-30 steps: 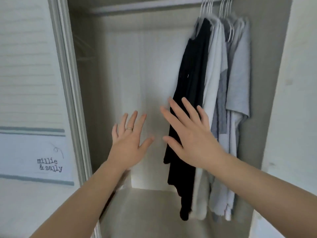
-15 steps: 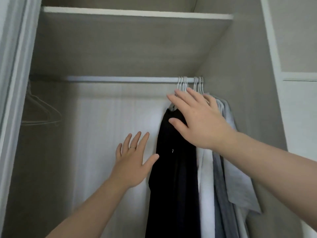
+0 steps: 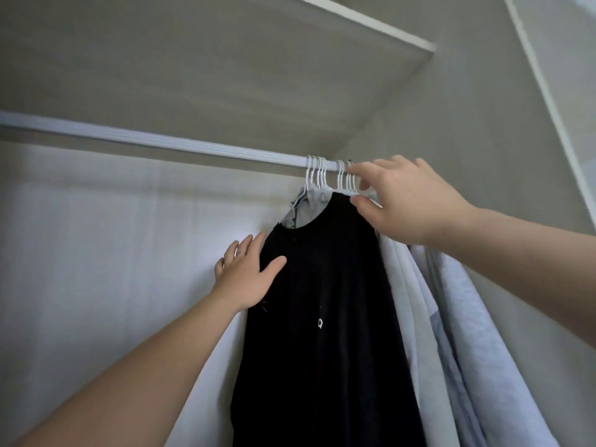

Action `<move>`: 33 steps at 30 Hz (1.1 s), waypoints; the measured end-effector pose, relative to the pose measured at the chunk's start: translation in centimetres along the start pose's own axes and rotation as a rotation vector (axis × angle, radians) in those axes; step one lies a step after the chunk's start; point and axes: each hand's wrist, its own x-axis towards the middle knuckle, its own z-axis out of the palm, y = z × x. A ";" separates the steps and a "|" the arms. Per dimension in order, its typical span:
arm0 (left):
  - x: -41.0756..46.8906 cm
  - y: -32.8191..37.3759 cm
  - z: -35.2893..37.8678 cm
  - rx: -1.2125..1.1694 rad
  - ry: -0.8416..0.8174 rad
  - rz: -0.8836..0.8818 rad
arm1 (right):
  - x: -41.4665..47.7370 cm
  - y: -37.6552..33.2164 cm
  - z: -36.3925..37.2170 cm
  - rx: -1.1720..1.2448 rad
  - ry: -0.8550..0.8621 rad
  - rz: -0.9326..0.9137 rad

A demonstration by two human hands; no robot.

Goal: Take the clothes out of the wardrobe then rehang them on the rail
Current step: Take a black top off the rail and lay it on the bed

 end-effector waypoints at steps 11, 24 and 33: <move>8.0 -2.4 5.7 -0.287 -0.078 0.034 | 3.8 -1.7 3.6 -0.228 -0.197 0.197; 8.4 -0.7 10.6 -0.600 -0.118 -0.071 | 7.5 -3.0 6.4 -0.330 -0.133 0.314; 9.1 1.2 9.4 -0.734 -0.017 -0.152 | 7.4 -2.7 6.4 -0.178 0.093 0.281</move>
